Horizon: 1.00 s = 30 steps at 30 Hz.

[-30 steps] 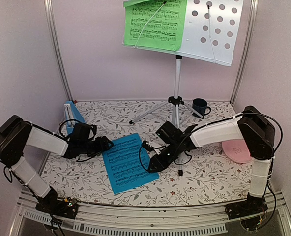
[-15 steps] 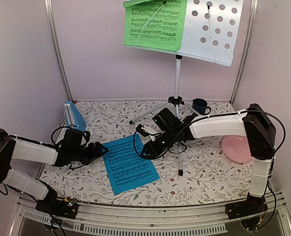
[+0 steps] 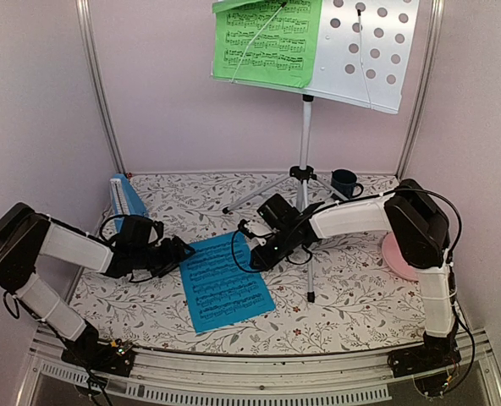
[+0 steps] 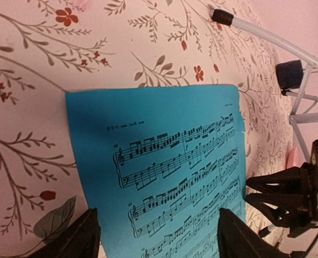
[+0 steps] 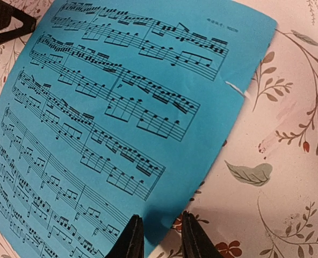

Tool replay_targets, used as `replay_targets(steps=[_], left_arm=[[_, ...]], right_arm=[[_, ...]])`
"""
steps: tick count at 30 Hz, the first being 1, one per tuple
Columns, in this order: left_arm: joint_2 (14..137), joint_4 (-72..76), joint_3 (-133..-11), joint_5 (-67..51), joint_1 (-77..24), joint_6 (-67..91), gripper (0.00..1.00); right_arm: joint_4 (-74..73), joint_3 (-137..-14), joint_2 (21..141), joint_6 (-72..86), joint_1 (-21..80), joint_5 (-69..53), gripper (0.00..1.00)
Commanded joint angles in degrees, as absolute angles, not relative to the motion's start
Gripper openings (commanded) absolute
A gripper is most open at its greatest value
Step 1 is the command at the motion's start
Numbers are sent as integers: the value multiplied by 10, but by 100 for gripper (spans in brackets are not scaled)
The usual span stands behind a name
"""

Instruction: Set up the instrument practice props

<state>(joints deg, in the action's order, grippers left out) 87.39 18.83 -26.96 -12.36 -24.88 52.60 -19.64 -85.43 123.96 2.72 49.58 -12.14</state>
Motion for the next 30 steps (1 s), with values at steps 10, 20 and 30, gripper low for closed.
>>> replay_targets(steps=[10,20,30], left_arm=[[971,413,-274,-239,-264,569,75],[1019,568,-269,-273,-269,604,92],[1026,527,-259,-291,-273,601,66]], right_arm=[[-192,-862,1282,6,508,-125,27],[-191,-860,1283,6,508,-127,27],[-183,-853,1267,14,508,-129,27]])
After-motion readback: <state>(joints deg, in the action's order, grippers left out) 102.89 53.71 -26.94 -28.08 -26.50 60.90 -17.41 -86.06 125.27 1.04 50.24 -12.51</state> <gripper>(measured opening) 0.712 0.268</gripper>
